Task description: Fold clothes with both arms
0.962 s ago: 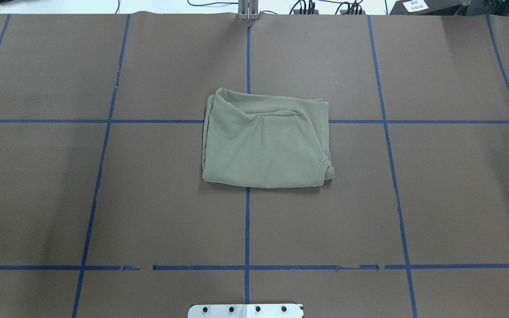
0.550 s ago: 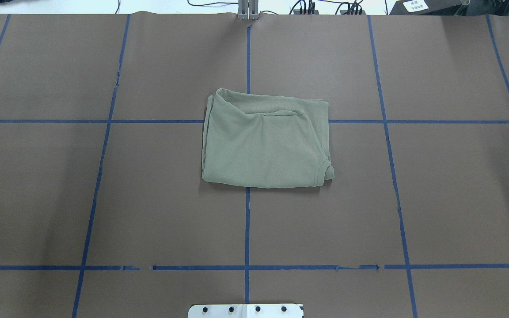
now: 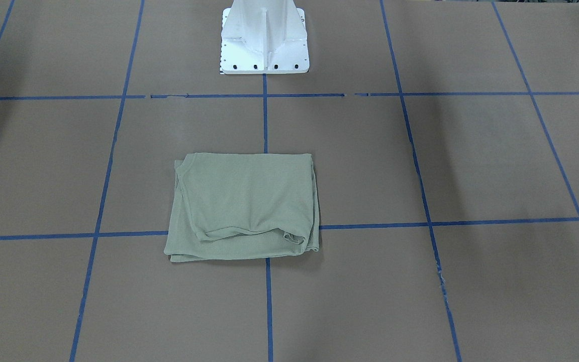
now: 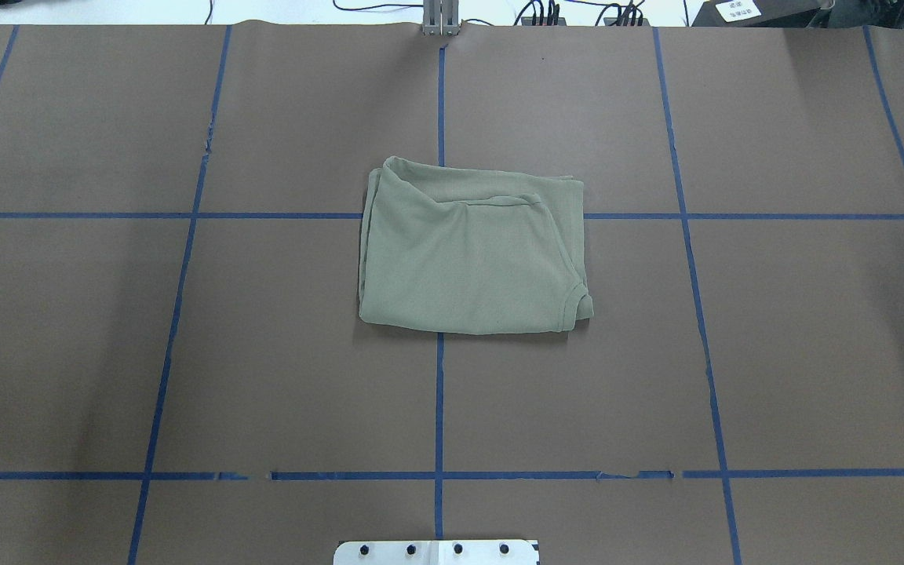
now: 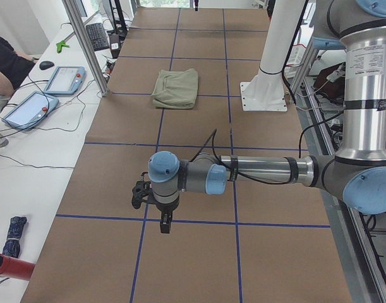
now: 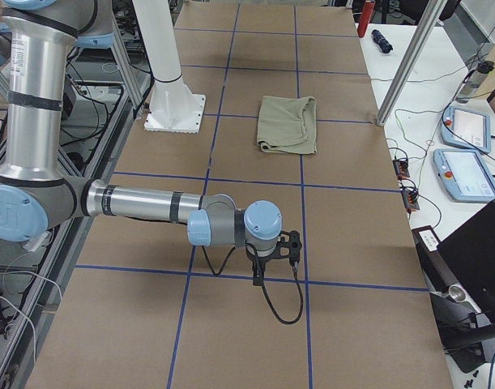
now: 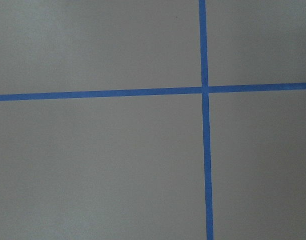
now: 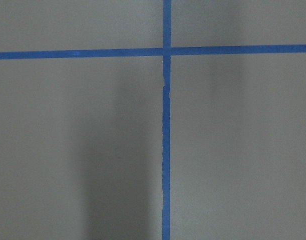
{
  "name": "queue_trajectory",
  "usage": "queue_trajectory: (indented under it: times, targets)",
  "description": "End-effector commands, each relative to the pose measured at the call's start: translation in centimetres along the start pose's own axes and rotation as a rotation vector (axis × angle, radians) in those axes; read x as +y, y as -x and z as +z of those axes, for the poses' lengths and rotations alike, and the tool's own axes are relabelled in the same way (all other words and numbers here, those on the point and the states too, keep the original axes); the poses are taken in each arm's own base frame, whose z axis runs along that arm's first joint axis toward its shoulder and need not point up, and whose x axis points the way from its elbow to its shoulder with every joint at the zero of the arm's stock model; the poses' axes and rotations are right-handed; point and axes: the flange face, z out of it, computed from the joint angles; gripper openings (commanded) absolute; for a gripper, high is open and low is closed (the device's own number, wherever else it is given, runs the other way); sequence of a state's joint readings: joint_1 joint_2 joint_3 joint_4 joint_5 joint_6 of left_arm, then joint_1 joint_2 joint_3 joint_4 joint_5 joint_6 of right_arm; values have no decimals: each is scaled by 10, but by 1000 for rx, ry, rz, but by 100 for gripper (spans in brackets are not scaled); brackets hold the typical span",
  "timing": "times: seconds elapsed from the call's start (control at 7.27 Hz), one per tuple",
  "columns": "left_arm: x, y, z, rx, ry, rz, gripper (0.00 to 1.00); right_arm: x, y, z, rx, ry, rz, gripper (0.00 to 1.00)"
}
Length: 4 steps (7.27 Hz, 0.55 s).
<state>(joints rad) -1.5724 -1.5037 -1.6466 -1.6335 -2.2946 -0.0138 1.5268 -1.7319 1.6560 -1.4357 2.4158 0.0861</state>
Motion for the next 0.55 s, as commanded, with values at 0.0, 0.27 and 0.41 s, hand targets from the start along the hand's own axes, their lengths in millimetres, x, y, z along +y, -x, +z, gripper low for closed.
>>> queue_trajectory:
  times: [0.0, 0.27, 0.41]
  targets:
    - [-1, -1, -1, 0, -2, 2, 100, 0, 0, 0, 0, 0, 5, 100]
    - [-2, -2, -2, 0, -4, 4, 100, 0, 1, 0, 0, -1, 9, 100]
    - [-2, -2, -2, 0, -5, 5, 100, 0, 0, 0, 1, -1, 12, 100]
